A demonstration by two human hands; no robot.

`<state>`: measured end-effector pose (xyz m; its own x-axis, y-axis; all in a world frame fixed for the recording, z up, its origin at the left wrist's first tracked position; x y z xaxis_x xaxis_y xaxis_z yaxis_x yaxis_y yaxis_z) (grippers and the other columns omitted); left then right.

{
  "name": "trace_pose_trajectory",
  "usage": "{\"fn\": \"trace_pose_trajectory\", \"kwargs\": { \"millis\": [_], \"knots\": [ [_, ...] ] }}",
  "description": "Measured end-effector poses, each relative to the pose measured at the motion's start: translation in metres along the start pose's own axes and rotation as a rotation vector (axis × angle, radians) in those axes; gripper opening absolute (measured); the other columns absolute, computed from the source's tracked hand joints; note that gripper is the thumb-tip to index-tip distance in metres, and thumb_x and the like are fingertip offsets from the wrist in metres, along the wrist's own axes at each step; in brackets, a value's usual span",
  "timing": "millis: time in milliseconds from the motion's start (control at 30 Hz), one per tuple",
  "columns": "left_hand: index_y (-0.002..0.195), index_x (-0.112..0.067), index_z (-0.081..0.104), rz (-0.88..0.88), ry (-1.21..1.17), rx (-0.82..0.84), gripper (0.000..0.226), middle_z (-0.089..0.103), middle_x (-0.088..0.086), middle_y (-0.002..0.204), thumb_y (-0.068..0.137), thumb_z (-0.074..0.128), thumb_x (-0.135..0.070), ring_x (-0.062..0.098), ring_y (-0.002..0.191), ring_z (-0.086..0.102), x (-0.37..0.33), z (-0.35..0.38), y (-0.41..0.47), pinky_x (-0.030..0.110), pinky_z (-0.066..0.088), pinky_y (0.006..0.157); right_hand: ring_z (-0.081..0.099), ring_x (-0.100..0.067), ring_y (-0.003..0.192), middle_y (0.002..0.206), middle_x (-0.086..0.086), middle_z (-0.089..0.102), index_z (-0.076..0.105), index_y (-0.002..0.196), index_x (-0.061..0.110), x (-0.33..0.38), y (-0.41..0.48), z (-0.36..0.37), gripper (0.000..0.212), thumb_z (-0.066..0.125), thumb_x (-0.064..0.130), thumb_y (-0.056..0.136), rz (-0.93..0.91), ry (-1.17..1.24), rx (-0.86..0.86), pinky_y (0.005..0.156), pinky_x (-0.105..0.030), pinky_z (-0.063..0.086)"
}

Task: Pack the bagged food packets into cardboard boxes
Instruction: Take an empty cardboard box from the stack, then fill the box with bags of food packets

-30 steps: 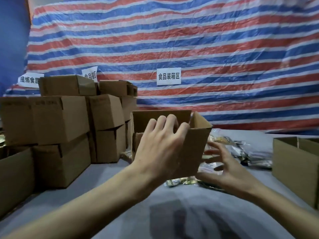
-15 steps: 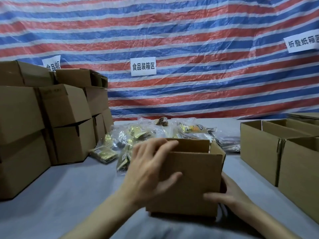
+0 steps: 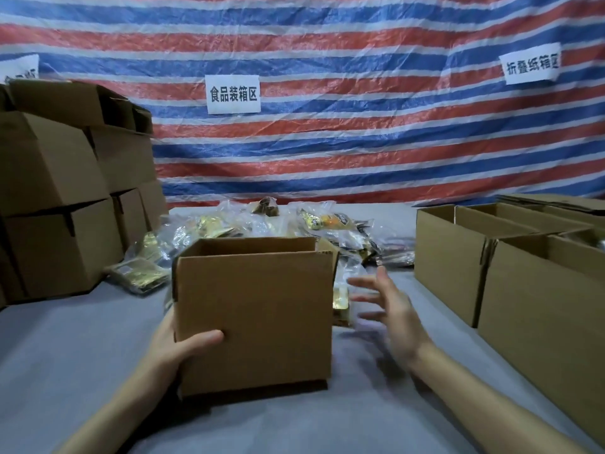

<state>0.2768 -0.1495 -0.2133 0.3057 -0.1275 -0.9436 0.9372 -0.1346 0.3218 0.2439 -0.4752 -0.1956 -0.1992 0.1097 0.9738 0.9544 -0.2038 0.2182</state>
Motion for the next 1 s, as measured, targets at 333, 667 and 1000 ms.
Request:
{"fn": "trace_pose_trajectory", "kwargs": {
  "millis": [333,667,1000],
  "knots": [
    [0.121,-0.023,0.062,-0.028,0.011,0.006,0.106,0.077,0.005,0.110,0.028,0.099,-0.058,0.024,0.096,0.075,0.002,0.003,-0.001,0.027,0.062,0.068,0.061,-0.023,0.086,0.123,-0.005,0.061,0.058,0.131,0.043,-0.044,0.062,-0.011,0.070,0.047,-0.009,0.085,0.035,-0.234,-0.163,0.064,-0.034,0.051],
    [0.123,-0.021,0.060,-0.012,0.042,0.042,0.090,0.076,0.002,0.112,0.042,0.091,-0.044,0.022,0.099,0.074,0.001,0.009,-0.003,0.026,0.060,0.074,0.059,0.001,0.107,0.111,0.013,0.068,0.069,0.117,0.025,0.006,0.029,-0.019,0.068,0.054,-0.024,0.071,-0.210,-0.370,-0.115,0.083,-0.022,0.046],
    [0.135,-0.021,0.053,-0.058,0.023,0.124,0.099,0.073,0.004,0.121,0.048,0.095,-0.043,0.024,0.110,0.071,0.001,0.018,-0.008,0.032,0.061,0.081,0.058,-0.023,0.105,0.109,-0.002,0.057,0.071,0.080,0.028,0.038,0.007,-0.055,0.017,0.073,0.015,0.091,-0.353,-0.320,-0.541,0.087,-0.030,0.043]
  ]
}}
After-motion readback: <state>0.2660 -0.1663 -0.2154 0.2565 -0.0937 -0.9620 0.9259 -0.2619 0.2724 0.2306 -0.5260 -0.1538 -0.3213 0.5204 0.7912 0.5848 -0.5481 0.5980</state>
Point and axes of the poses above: each hand's wrist, its own y-axis towards the middle knuckle, its own z-axis out of the palm, x = y × z, the point moved 10 cm from there along y, towards the middle knuckle
